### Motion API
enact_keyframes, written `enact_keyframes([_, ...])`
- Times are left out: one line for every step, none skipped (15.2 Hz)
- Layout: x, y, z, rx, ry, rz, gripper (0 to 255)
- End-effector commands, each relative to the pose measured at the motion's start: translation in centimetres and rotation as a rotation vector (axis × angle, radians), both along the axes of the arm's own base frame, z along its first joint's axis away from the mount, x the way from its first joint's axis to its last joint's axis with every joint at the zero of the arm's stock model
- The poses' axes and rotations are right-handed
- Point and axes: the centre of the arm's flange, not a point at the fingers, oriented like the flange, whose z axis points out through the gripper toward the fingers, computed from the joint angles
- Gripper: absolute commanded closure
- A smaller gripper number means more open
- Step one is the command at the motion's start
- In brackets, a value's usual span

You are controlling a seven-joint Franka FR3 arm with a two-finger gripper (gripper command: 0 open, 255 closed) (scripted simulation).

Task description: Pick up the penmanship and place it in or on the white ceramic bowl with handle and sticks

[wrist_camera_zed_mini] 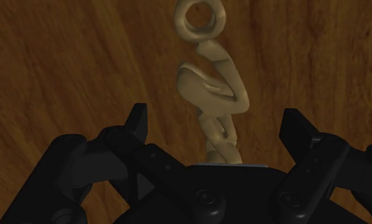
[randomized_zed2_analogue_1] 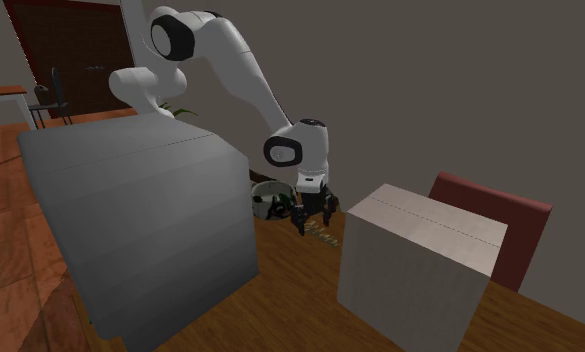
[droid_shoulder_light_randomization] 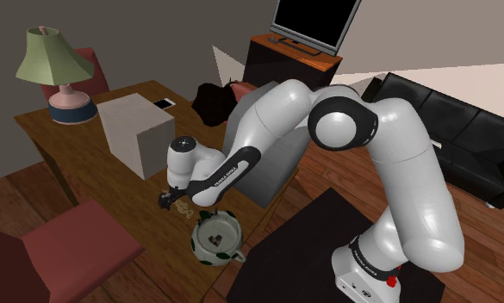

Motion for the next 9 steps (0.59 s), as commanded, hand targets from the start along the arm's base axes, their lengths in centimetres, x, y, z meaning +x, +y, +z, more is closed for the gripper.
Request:
enact_keyframes([0.01,0.01,-0.01,0.0,0.0,0.0,0])
enact_keyframes([0.01,0.01,-0.01,0.0,0.0,0.0,0])
enact_keyframes([0.01,0.01,-0.01,0.0,0.0,0.0,0])
enact_keyframes([0.01,0.01,-0.01,0.0,0.0,0.0,255])
enact_keyframes([0.01,0.01,-0.01,0.0,0.0,0.0,255])
enact_keyframes([0.01,0.01,-0.01,0.0,0.0,0.0,255])
enact_keyframes([0.01,0.01,-0.01,0.0,0.0,0.0,255])
enact_keyframes([0.01,0.01,-0.01,0.0,0.0,0.0,255])
enact_keyframes([0.01,0.01,-0.01,0.0,0.0,0.0,255])
